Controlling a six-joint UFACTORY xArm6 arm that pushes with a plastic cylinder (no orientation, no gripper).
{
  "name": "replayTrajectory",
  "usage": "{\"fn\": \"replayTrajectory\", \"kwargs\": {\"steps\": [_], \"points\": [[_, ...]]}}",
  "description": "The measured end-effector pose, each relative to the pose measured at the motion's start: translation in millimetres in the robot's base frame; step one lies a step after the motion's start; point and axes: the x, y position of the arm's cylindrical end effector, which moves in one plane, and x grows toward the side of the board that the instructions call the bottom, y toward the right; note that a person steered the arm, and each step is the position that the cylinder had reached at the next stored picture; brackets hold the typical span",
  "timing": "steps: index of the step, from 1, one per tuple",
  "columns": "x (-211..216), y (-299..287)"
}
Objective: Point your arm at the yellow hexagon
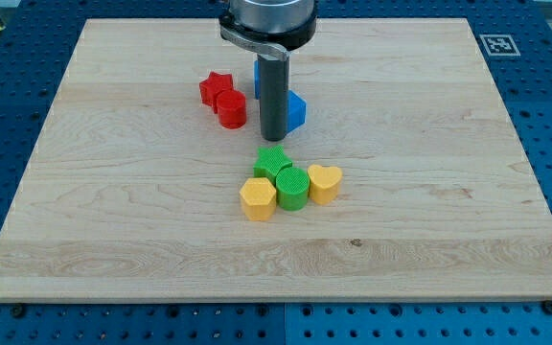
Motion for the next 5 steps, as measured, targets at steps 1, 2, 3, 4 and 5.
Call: {"fn": "replayTrajectory", "kwargs": {"steps": [1,2,3,4,5], "points": [[9,-32],[36,-51],[89,-51],[141,-39],[146,-5]]}}
